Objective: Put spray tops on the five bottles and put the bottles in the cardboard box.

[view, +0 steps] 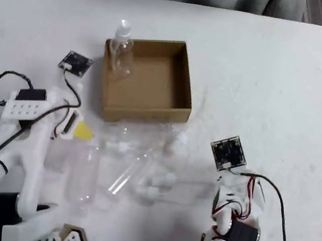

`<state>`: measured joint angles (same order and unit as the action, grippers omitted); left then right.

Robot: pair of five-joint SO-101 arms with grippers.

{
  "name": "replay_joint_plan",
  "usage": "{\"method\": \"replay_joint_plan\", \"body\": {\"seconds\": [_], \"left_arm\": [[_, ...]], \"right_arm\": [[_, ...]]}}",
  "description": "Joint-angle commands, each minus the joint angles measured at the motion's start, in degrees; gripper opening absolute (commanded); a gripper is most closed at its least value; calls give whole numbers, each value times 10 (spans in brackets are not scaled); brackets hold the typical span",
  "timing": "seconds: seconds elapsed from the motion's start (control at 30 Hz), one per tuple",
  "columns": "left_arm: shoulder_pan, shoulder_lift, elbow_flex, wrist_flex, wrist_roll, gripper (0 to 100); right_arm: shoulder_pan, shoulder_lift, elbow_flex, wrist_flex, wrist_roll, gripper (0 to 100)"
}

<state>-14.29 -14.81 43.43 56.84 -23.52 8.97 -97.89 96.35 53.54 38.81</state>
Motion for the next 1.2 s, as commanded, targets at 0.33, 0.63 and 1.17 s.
{"method": "replay_joint_plan", "body": {"seconds": [0.33,0.63,1.17], "left_arm": [[-23,50,-34,-43,-51,335],[-46,96,-33,-74,-66,334],[-44,95,-50,-56,-23,22]], "right_arm": [[-4,-1,8,4,4,15],[-5,-1,8,3,4,15],[-5,-1,8,3,4,15]]}}
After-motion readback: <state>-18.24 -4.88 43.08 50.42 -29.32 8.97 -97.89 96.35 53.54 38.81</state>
